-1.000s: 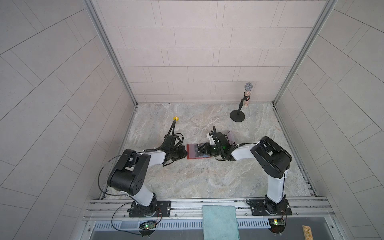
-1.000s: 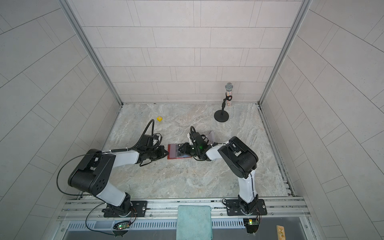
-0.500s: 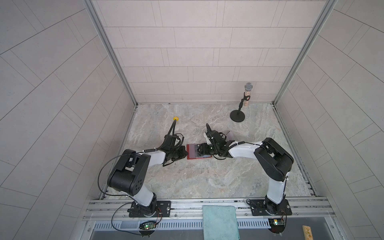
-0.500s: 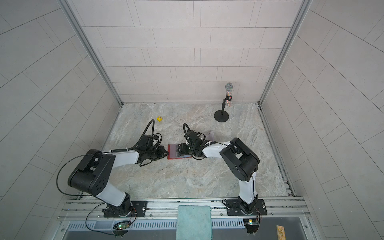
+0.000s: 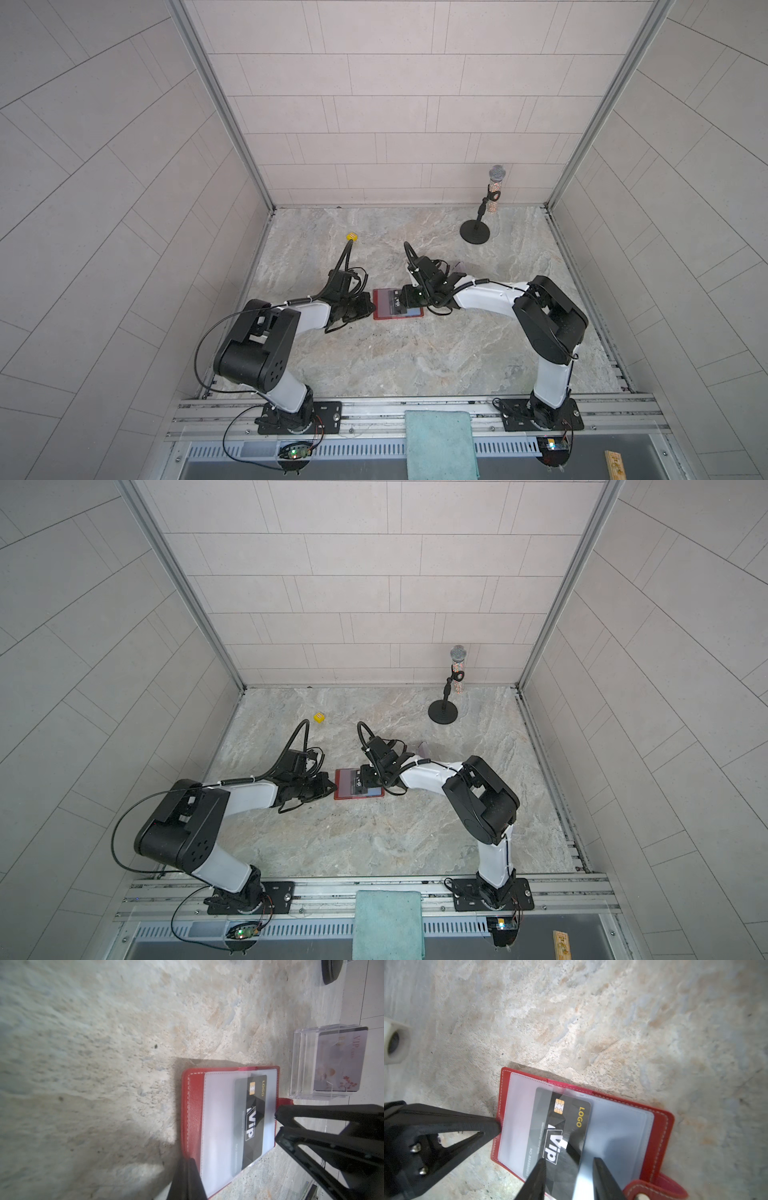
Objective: Put the credit cards into the card holder
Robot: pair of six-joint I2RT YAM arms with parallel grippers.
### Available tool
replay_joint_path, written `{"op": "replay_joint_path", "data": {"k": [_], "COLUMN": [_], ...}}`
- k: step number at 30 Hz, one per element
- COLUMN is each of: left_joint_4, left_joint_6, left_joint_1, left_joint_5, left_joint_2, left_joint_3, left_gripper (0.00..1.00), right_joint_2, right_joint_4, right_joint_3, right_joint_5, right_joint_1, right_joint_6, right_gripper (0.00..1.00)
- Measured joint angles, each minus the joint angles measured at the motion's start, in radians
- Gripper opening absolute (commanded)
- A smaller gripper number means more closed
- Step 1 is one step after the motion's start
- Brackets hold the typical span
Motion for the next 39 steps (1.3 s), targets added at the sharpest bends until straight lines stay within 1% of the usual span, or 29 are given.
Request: {"op": "replay_joint_path", "data": {"k": [3, 6, 9, 12, 18, 28, 39], "left_joint_4": [-0.005, -0.012, -0.016, -0.019, -0.019, -0.021, -0.023], "left_joint_6": [0.0, 0.0, 0.001, 0.001, 0.001, 0.001, 0.001], "left_joint_1": [0.0, 0.0, 0.0, 0.0, 0.0, 0.0, 0.0], "left_joint_5": [0.002, 0.002, 0.002, 0.002, 0.002, 0.003, 0.003], "left_joint_2": [-0.001, -0.003, -0.006, -0.007, -0.007, -0.007, -0.008], "left_joint_3": [0.0, 0.001, 0.001, 0.001, 0.001, 0.002, 0.002], "left_gripper": [0.0, 0.0, 0.0, 0.0, 0.0, 0.0, 0.0], "right_joint_2": [0.0, 0.0, 0.0, 0.0, 0.023, 0.071, 0.106], "right_joint_4": [-0.039, -0.078, -0.115, -0.146, -0.188, -0.249, -0.253], "right_joint_3": [0.019, 0.034, 0.05, 0.071, 0.115, 0.137, 0.167], "right_joint_5": [0.03, 0.059, 0.085, 0.11, 0.145, 0.179, 0.17], "right_joint_1": [0.009, 0.016, 0.022, 0.027, 0.036, 0.047, 0.05], "right_joint_6": [-0.019, -0.032, -0.045, -0.053, -0.064, -0.071, -0.072], "right_gripper": [0.27, 0.16, 0.08, 0.05, 0.04, 0.04, 0.04]}}
